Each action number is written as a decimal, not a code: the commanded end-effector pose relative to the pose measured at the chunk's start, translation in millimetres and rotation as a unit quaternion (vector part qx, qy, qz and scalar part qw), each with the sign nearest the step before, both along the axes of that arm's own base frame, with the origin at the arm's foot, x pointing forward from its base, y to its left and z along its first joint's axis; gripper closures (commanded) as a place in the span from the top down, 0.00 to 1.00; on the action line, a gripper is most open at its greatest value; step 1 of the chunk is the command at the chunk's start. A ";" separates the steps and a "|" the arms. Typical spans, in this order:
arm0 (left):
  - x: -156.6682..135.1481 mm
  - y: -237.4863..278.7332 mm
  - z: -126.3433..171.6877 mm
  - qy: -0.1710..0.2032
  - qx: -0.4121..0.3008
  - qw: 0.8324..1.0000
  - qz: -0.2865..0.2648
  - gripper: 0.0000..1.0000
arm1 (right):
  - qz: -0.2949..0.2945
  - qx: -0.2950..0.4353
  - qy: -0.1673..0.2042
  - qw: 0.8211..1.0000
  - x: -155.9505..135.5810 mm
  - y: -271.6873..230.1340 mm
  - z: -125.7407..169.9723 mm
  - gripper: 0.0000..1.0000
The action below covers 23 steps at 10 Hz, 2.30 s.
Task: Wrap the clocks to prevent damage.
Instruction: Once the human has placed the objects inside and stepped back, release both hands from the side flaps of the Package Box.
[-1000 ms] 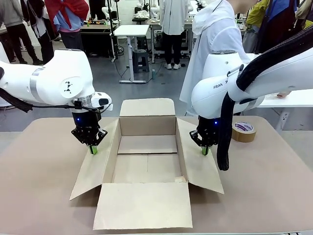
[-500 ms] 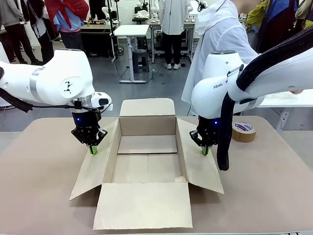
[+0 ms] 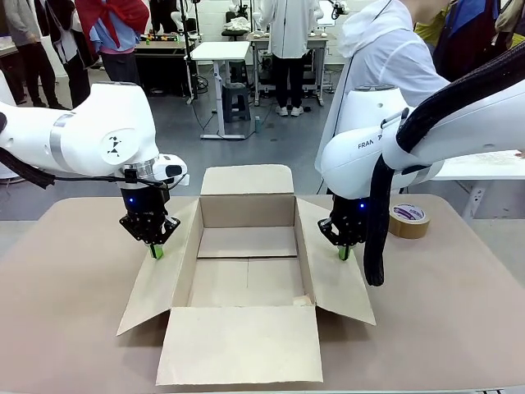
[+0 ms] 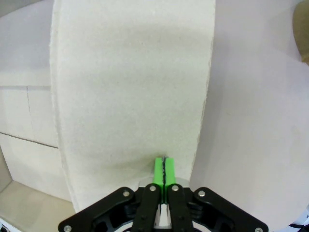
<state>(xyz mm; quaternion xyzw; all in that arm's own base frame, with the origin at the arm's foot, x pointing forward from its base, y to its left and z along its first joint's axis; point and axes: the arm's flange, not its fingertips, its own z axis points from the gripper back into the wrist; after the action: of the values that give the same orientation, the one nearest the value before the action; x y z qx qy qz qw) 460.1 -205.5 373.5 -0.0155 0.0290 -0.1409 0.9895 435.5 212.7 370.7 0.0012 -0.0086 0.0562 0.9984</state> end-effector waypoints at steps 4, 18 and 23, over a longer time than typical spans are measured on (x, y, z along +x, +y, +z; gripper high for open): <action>-1.1 0.4 -0.6 0.003 0.002 1.000 -0.005 0.00 | 0.003 -0.004 0.000 1.000 -0.7 0.5 -0.4 0.01; -1.1 0.4 -0.6 0.003 0.002 1.000 -0.005 0.00 | 0.003 -0.004 0.000 1.000 -0.7 0.5 -0.4 0.01; -1.1 0.4 -0.6 0.003 0.002 1.000 -0.005 0.00 | 0.003 -0.004 0.000 1.000 -0.7 0.5 -0.4 0.01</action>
<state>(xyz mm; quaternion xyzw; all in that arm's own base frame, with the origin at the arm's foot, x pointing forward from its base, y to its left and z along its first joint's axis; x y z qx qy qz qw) 460.1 -205.5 373.5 -0.0155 0.0290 -0.1410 0.9895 435.5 212.7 370.7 0.0012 -0.0086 0.0562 0.9984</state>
